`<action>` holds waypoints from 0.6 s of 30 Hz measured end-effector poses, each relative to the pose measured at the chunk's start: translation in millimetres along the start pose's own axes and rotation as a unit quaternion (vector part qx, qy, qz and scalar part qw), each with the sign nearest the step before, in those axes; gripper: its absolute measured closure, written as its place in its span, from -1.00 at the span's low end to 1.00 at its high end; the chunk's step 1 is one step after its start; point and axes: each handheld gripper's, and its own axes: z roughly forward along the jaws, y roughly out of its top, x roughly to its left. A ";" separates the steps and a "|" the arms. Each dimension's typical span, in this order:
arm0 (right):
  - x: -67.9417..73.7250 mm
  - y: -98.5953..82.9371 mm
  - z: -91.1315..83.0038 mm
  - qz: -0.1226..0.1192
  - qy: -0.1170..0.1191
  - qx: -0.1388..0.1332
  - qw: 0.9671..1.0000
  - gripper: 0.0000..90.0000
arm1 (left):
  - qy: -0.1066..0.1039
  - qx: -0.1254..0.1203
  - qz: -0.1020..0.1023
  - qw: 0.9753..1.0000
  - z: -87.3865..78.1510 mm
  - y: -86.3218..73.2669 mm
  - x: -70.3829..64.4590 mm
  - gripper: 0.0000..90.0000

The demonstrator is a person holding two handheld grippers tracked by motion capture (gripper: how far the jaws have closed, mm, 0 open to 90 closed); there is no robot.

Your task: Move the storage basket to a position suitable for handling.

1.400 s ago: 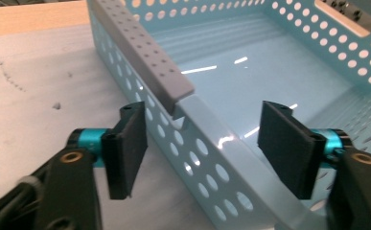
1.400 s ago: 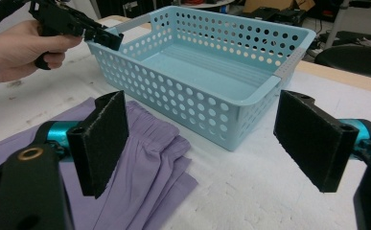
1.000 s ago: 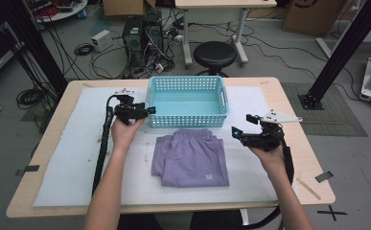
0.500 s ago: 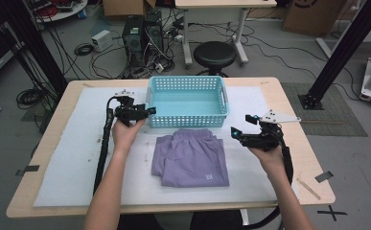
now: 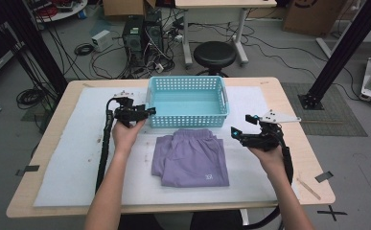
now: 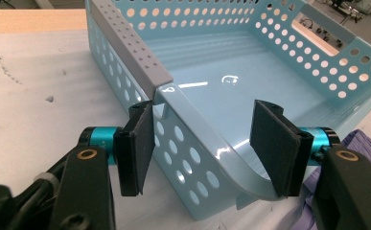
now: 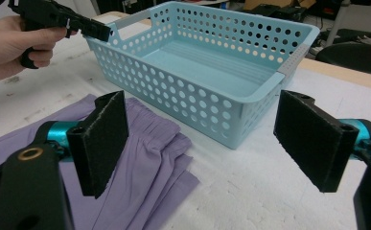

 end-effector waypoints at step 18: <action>0.8 0.2 0.6 -0.001 0.002 0.001 1.000 -0.56 | -0.014 0.011 -0.011 1.000 5.7 -0.7 -5.5 -0.08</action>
